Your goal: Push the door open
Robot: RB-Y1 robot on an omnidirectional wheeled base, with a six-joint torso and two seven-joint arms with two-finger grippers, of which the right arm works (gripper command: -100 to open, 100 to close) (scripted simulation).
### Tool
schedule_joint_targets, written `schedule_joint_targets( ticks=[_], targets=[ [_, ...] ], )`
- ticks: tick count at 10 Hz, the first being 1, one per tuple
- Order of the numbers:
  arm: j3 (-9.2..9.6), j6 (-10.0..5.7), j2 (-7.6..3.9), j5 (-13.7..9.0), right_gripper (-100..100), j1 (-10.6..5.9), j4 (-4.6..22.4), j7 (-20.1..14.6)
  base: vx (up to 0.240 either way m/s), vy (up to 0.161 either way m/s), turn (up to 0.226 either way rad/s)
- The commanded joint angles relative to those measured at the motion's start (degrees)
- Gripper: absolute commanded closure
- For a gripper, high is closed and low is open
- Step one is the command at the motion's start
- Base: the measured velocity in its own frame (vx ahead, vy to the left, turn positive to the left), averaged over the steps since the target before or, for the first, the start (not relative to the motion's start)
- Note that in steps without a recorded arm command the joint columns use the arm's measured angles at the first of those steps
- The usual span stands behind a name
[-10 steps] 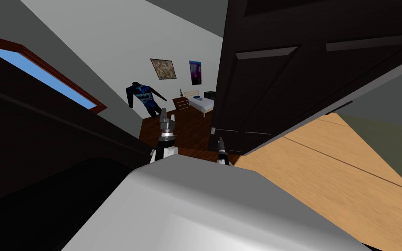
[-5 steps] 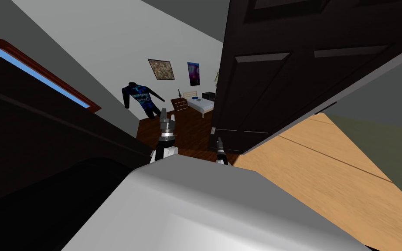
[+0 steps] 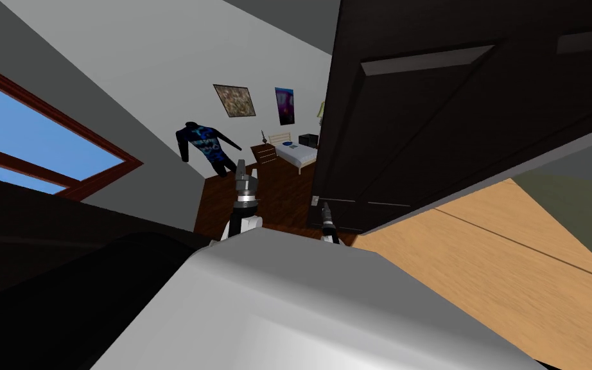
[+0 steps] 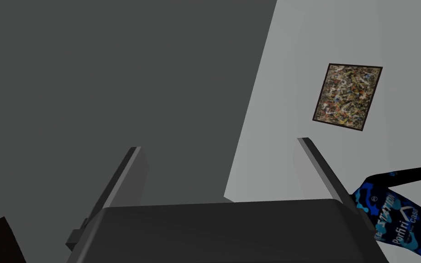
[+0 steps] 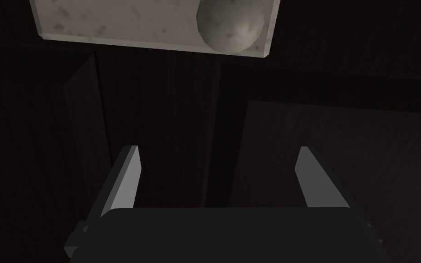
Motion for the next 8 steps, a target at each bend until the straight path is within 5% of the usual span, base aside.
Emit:
schedule_joint_targets(
  ticks=[1, 4, 5, 6, 8],
  targets=[
    [-0.24, 0.07, 0.39, 0.0, -100, -0.04, -0.05, -0.07, 0.17, 0.083, 0.024],
    [-0.68, -0.04, 2.81, -0.01, -100, -0.4, 0.35, -0.26, 0.146, 0.11, 0.013],
    [-0.71, -0.15, 2.25, -0.06, -100, -0.36, 0.55, -0.18, 0.05, 0.055, -0.031],
    [-0.71, -0.15, 2.25, -0.06, 100, -0.36, 0.55, -0.18, -0.012, -0.009, 0.025],
    [-0.71, -0.15, 2.25, -0.06, 100, -0.36, 0.55, -0.18, -0.016, -0.018, 0.014]
  ],
)
